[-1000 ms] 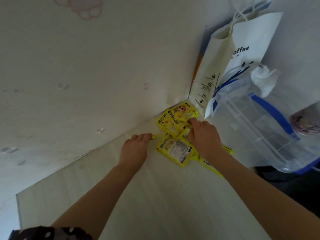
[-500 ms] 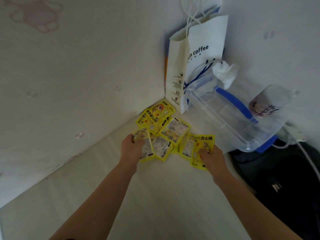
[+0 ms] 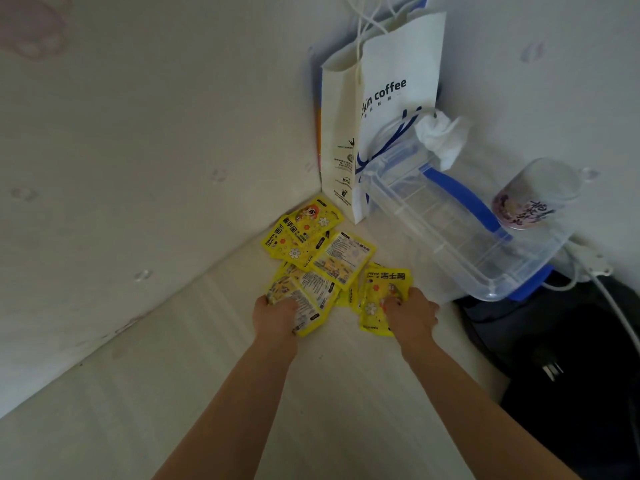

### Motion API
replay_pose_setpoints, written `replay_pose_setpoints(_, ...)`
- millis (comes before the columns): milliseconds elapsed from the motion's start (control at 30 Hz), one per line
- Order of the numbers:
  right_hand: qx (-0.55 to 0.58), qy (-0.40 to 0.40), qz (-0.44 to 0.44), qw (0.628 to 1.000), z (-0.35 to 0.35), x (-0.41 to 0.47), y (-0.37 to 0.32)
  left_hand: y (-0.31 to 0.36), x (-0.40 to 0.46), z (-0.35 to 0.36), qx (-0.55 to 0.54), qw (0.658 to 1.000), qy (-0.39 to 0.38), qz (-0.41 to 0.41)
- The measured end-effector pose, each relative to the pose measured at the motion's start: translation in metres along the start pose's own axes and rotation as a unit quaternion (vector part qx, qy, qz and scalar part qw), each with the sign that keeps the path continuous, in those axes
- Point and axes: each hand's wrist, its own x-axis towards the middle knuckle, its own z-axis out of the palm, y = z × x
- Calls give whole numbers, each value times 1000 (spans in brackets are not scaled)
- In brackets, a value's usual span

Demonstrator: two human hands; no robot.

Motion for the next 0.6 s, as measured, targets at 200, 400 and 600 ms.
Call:
replay_pose_setpoints(200,-14,-7,-9,1000,11,10,-5,-3,-4,9,-39,997,-20,-56)
replay_pose_setpoints(400,23,-8,-11,1000,12,17,-10,-2,1,10,-46,998,-18,-49)
replay_pose_setpoints(600,89,-25,-7,996,10,13,-9,-7,2,-2,-19,999,-1,-28)
